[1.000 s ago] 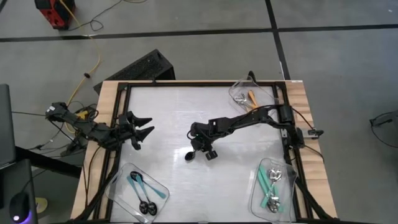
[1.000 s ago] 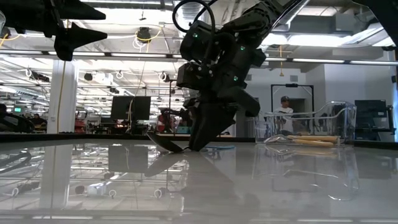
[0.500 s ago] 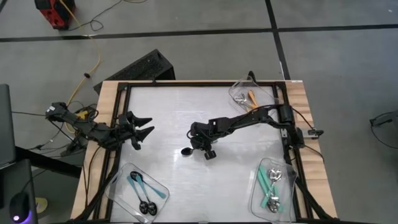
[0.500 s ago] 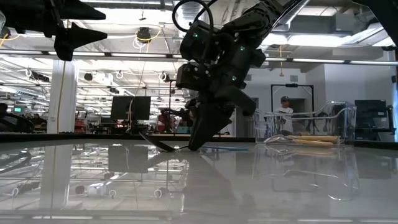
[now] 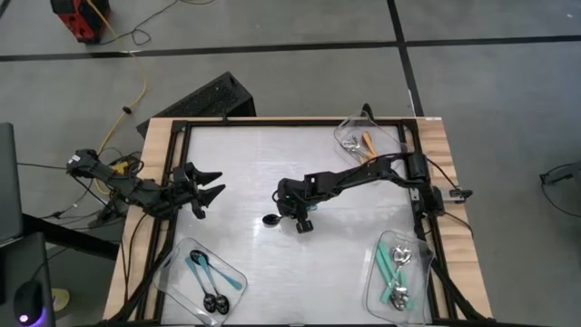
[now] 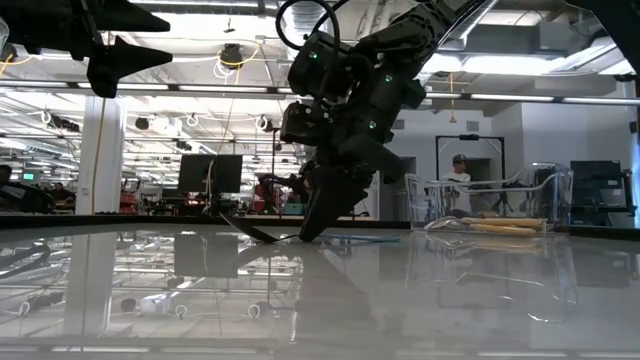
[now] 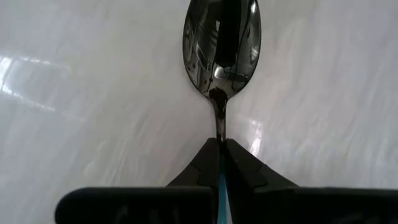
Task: Sort silverware by color (type)
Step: Put the blue spoon into the bottom left transparent bin
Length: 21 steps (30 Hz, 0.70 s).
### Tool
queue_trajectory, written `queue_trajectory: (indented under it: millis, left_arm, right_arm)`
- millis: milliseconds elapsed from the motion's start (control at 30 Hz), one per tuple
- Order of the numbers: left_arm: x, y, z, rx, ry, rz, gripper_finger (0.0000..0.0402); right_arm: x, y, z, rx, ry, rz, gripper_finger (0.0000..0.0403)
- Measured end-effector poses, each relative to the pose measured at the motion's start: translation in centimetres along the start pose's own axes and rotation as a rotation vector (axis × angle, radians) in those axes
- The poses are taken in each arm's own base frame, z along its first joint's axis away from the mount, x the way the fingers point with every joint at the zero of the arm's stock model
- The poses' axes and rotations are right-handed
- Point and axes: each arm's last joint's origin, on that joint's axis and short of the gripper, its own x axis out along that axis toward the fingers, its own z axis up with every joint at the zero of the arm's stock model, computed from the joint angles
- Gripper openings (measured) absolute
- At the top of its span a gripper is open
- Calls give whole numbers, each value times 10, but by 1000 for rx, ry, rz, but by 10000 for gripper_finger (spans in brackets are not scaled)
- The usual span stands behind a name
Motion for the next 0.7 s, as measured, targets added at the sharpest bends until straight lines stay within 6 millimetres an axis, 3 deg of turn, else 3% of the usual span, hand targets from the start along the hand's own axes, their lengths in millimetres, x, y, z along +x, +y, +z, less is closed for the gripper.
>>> queue_trajectory:
  millis: [700]
  left_arm:
    - [0, 0, 0, -10, 0, 0, 226]
  right_arm:
    - [-2, 0, 7, 31, -27, -32, 33]
